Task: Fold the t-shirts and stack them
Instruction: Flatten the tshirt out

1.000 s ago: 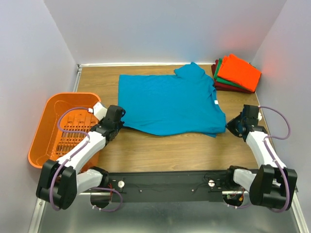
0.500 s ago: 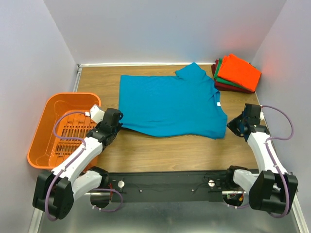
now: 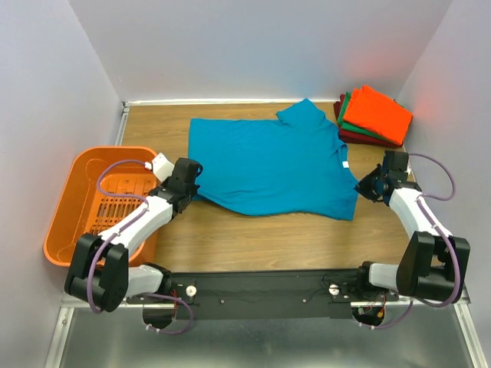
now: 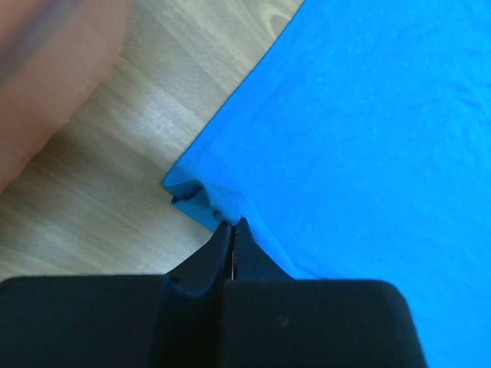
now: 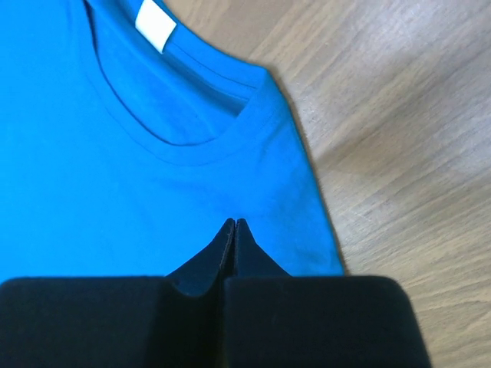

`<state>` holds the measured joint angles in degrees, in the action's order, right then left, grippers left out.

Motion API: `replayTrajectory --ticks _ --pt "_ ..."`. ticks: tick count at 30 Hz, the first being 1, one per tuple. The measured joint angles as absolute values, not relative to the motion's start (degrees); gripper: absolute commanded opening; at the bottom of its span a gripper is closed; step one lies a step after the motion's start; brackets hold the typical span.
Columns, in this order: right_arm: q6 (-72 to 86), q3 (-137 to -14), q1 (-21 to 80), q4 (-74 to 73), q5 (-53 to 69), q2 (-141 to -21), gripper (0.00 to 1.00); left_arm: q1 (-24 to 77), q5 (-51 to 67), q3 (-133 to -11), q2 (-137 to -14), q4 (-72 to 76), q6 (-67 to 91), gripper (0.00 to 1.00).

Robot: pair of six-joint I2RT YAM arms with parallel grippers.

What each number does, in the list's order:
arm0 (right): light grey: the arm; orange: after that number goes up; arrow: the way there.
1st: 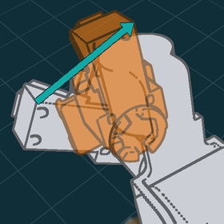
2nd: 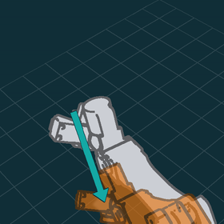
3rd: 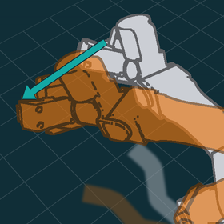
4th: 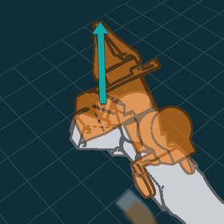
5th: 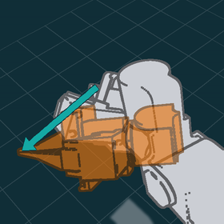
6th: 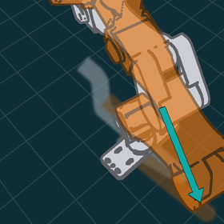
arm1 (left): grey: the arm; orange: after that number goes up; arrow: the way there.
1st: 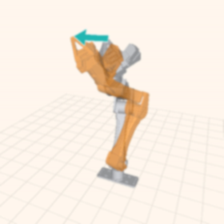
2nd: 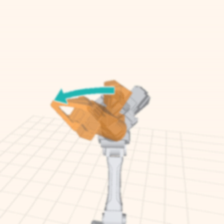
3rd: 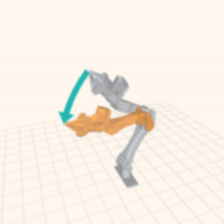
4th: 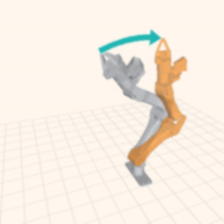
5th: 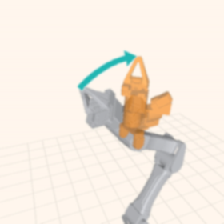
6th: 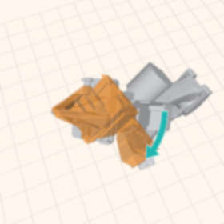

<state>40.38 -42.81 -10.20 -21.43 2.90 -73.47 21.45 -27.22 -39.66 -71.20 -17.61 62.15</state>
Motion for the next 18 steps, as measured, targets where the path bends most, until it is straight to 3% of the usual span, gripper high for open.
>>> replayTrajectory --ticks 3,18 --pt "39.7 -41.6 -10.2 -20.6 4.4 -72.2 0.13 21.5 -27.2 -39.8 -71.6 -17.2 61.9 0.00" --pt "39.1 -24.7 -6.1 -23.5 12.7 -54.4 0.15 21.5 -27.2 -39.8 -70.5 -16.3 61.5 0.00"
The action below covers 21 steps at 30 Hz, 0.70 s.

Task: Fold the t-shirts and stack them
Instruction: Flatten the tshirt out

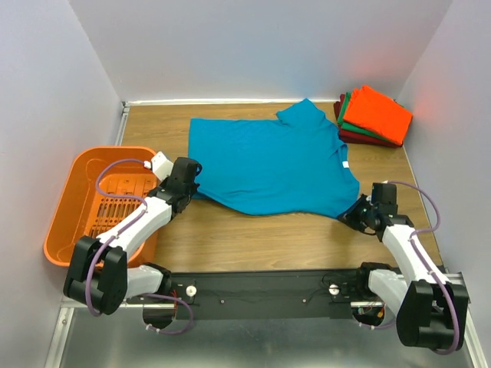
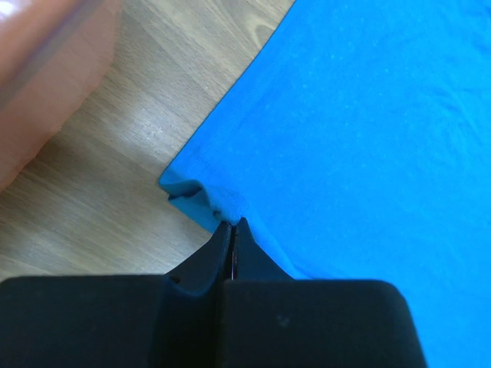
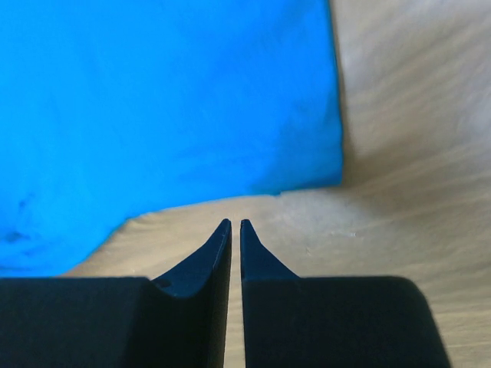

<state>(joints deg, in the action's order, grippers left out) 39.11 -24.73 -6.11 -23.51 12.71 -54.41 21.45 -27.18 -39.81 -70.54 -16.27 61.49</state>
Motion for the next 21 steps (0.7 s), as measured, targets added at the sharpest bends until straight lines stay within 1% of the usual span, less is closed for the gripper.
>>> replayTrajectory --ticks 1,4,5,17,21 --pt "39.5 -24.0 -5.3 -23.8 12.7 -54.5 0.20 21.5 -27.2 -39.8 -70.5 -16.2 61.5 0.00" --pt "40.2 -23.5 -3.7 -24.0 12.5 -55.2 0.20 21.5 -27.2 -39.8 -70.5 -15.9 61.3 0.00" --pt "40.4 -23.5 -3.5 -23.9 12.4 -55.4 0.23 21.5 -27.2 -39.8 -70.5 -15.9 61.2 0.00" --pt "43.3 -24.6 -3.3 -22.6 7.0 -62.8 0.24 21.5 -27.1 -39.8 -70.5 -15.8 60.6 0.00" --pt "43.9 -26.2 -3.1 -21.9 5.4 -65.3 0.29 21.5 -27.1 -39.8 -70.5 -15.7 60.4 0.00"
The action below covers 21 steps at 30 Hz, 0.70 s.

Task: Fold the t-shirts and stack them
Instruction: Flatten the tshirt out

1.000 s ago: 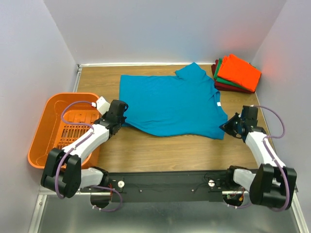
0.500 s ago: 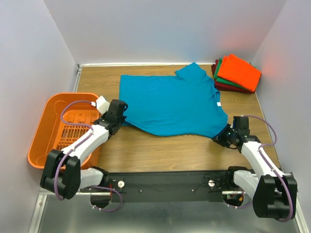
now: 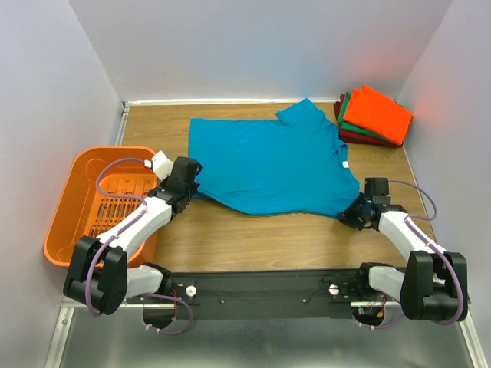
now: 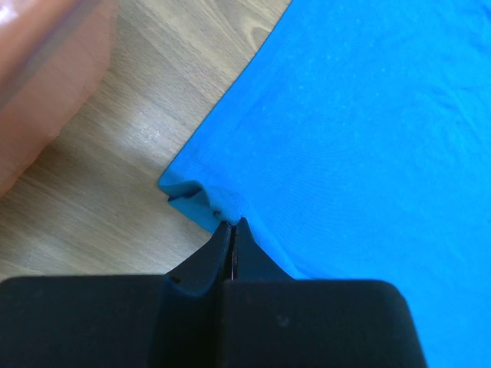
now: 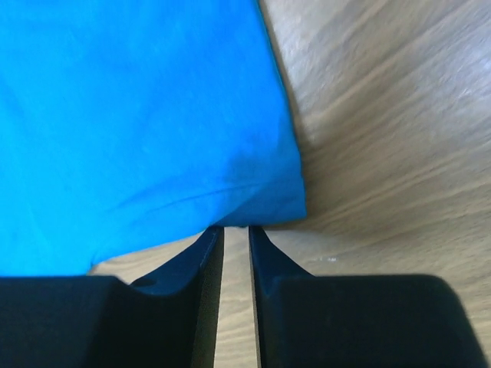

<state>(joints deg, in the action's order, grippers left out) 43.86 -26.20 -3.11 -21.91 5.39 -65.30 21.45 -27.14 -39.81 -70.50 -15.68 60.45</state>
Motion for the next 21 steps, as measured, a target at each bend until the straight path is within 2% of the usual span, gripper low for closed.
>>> replayTrajectory --ticks 7,12,21 --pt "44.0 -27.2 -3.0 -20.8 2.9 -66.7 0.28 21.5 -27.1 -39.8 -70.3 -15.4 60.3 0.00" --pt "43.6 -27.2 -3.0 -20.4 2.4 -66.7 0.24 21.5 -26.7 -39.8 -70.3 -15.2 60.2 0.00" --pt "41.9 -26.9 -2.6 -19.5 3.4 -66.6 0.25 21.5 -26.3 -39.8 -70.3 -14.7 60.2 0.00"
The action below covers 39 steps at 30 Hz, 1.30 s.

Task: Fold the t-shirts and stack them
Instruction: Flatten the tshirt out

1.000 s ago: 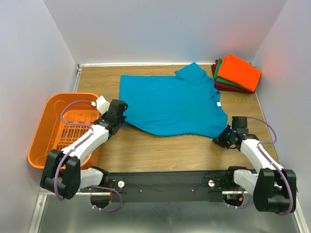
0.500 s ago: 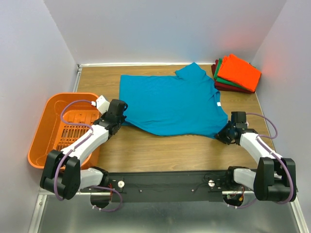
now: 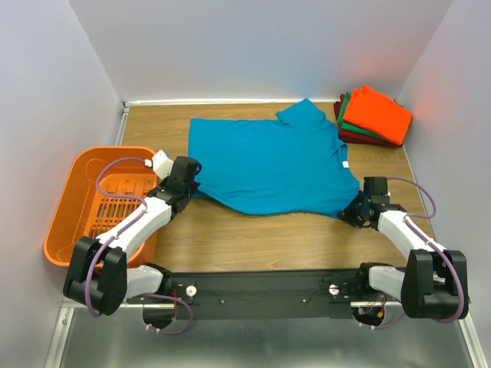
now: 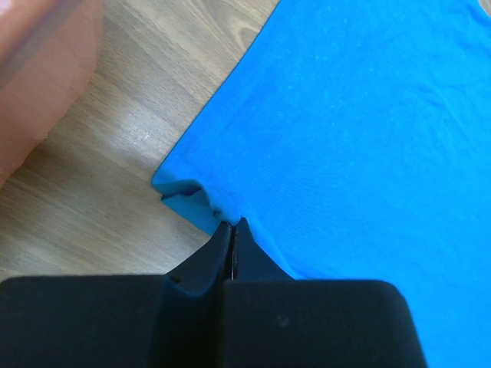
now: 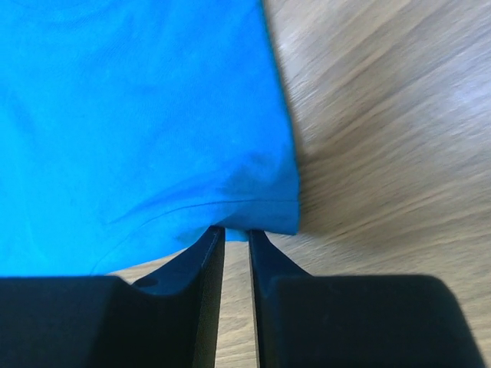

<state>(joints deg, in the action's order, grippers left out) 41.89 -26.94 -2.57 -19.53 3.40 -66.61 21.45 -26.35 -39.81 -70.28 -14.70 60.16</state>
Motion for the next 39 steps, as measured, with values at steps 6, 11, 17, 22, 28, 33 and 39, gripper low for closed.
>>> replayTrajectory --ticks 6,11,17,22,28,33,39 --pt "42.1 -26.1 -0.2 -18.3 3.5 -66.1 0.15 21.5 -26.3 -39.8 -70.3 -14.6 60.0 0.00" --pt "42.5 -25.9 0.9 -18.1 3.5 -66.3 0.01 21.5 -26.3 -39.8 -70.3 -14.6 59.9 0.00" --pt "42.6 -25.9 1.0 -19.0 4.1 -64.5 0.01 21.5 -26.3 -39.8 -70.3 -14.6 59.8 0.00" --pt "42.4 -28.0 1.0 -23.4 5.4 -60.4 0.01 21.5 -26.3 -39.8 -70.3 -14.6 59.7 0.00" --pt "42.0 -33.1 1.0 -27.2 7.3 -57.9 0.01 21.5 -26.3 -39.8 -70.3 -14.6 59.7 0.00" --pt "41.6 -35.0 1.0 -29.9 8.4 -56.8 0.01 21.5 -26.3 -39.8 -70.3 -14.6 59.6 0.00" --pt "40.6 -37.9 1.0 -32.2 8.6 -56.8 0.01 21.5 -26.3 -39.8 -70.3 -14.6 59.4 0.00"
